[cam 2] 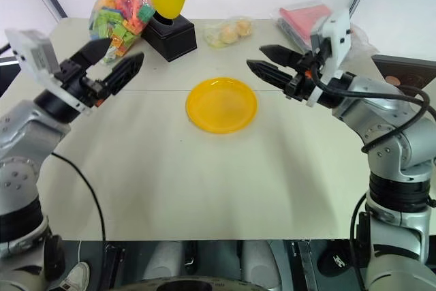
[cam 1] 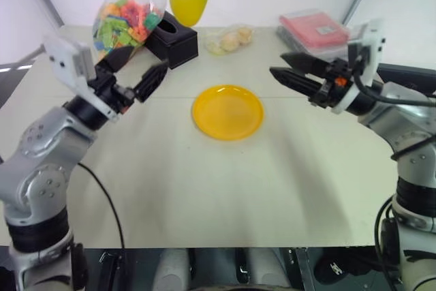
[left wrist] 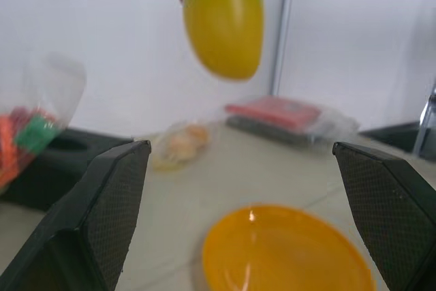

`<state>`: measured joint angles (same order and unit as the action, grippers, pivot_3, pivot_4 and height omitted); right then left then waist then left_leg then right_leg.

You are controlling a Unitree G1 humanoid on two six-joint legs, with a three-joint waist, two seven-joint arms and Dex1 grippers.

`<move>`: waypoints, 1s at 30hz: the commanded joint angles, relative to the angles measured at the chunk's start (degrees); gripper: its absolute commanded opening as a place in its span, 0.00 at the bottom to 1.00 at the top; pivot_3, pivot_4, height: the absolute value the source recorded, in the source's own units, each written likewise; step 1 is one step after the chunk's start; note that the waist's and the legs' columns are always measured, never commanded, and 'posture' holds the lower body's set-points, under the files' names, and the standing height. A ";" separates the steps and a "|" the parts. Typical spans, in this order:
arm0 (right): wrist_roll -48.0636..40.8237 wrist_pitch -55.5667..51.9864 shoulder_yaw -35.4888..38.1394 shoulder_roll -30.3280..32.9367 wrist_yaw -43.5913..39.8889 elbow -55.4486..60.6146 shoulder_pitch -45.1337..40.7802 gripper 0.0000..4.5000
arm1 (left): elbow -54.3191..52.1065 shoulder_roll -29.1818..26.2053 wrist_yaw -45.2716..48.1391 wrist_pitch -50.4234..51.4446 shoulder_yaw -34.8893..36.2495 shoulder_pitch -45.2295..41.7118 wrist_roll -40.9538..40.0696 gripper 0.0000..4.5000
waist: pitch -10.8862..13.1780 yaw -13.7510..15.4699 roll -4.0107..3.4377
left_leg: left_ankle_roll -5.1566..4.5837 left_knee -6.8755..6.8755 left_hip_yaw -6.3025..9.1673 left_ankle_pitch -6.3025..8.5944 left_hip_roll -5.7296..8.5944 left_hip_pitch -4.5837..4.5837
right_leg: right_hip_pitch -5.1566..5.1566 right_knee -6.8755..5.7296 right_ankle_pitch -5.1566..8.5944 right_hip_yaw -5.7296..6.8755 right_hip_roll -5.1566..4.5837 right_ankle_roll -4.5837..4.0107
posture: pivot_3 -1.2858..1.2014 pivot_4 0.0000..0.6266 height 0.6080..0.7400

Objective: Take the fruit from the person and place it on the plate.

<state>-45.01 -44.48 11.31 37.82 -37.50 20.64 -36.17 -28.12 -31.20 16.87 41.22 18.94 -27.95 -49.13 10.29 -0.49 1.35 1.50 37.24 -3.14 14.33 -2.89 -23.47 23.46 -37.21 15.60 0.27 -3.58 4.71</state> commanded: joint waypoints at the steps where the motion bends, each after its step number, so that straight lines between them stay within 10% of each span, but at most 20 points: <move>1: 0.59 1.50 -0.46 -0.12 -0.51 0.27 -0.59 0.48 | 4.95 2.10 -1.56 -0.32 -0.48 -6.28 -1.24 1.00 | 0.01 0.10 0.01 | 0.00 0.02 -0.01 0.00 0.00 -0.01 | 0.00 0.00 0.00 0.00 0.00 0.00 | 0.52 0.24 0.93; 30: 3.75 5.43 -1.32 -1.37 -0.48 1.16 2.05 0.48 | 30.61 8.13 7.03 -8.34 -5.23 -27.33 8.28 1.00 | 0.01 -0.13 0.01 | 0.01 0.01 -0.15 -0.01 0.01 -0.03 | 0.03 0.00 -0.01 0.03 0.00 0.02 | 0.52 0.24 0.93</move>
<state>-41.24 -40.49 9.23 36.55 -38.12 19.90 -33.89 2.83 -23.11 23.20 34.43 13.63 -53.21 -41.41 10.30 -0.62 1.36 1.51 37.25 -3.29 14.32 -2.88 -23.51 23.49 -37.21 15.60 0.30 -3.58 4.73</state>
